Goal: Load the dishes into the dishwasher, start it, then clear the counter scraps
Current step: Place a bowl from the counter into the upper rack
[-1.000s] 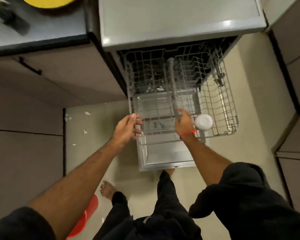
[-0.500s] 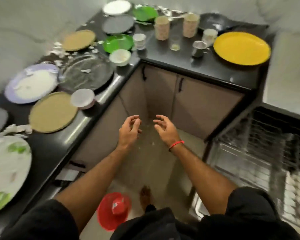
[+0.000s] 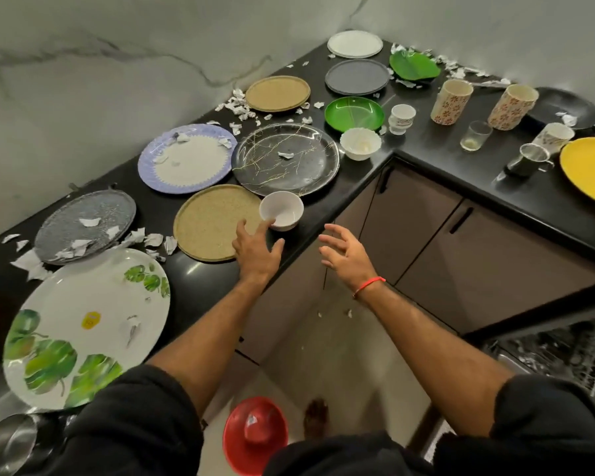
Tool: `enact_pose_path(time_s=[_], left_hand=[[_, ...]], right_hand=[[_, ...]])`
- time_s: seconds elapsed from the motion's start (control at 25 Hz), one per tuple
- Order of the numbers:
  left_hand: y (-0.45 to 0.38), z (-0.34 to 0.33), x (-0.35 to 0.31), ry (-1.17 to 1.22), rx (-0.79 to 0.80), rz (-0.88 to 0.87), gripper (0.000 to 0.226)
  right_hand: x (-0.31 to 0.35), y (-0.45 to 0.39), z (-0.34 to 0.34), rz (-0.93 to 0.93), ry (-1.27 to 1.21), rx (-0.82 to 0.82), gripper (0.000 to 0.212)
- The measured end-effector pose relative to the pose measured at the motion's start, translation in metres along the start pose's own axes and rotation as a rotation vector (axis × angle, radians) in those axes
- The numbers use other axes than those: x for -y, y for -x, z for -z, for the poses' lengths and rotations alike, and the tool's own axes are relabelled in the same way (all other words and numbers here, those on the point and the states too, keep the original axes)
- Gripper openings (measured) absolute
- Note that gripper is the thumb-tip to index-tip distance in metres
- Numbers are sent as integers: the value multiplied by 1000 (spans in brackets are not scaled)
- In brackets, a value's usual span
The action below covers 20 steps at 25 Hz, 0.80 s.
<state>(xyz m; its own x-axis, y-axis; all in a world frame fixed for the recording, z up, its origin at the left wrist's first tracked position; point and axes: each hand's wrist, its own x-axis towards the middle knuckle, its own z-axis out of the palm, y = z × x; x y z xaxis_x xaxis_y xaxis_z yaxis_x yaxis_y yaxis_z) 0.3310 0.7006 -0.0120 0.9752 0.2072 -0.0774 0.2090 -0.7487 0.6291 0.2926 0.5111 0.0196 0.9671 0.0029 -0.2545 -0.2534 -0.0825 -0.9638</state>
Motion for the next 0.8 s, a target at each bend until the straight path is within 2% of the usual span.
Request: enact_pose_path(time_s=[0.12, 0.24, 0.36, 0.44, 0.48, 0.56, 0.64, 0.72, 0.8], left_hand=[[-17, -5, -3, -73, 17, -18, 40], [-26, -8, -1, -35, -21, -68, 26], [-21, -11, -8, 128, -96, -218, 16], [-7, -15, -24, 317, -87, -283, 11], [3, -16, -36, 417, -48, -252, 13], [21, -19, -68, 628, 82, -91, 33], [36, -31, -100, 884, 334, 106, 44], [53, -47, -129, 1110, 594, 257, 47], [73, -65, -156, 1200, 743, 327, 50]], right_hand=[[-2, -5, 6, -7, -8, -33, 42], [-5, -8, 15, -20, 1, -60, 38], [-7, -4, 27, 0, 60, -36, 42], [-4, 2, 38, 7, 82, 3, 53], [-2, 7, 44, 17, 82, 22, 60], [2, 18, 59, 60, 90, 50, 76], [6, 31, 77, 92, 80, 34, 84], [7, 47, 99, 105, -8, -66, 79], [3, 67, 130, 106, -115, -221, 67]])
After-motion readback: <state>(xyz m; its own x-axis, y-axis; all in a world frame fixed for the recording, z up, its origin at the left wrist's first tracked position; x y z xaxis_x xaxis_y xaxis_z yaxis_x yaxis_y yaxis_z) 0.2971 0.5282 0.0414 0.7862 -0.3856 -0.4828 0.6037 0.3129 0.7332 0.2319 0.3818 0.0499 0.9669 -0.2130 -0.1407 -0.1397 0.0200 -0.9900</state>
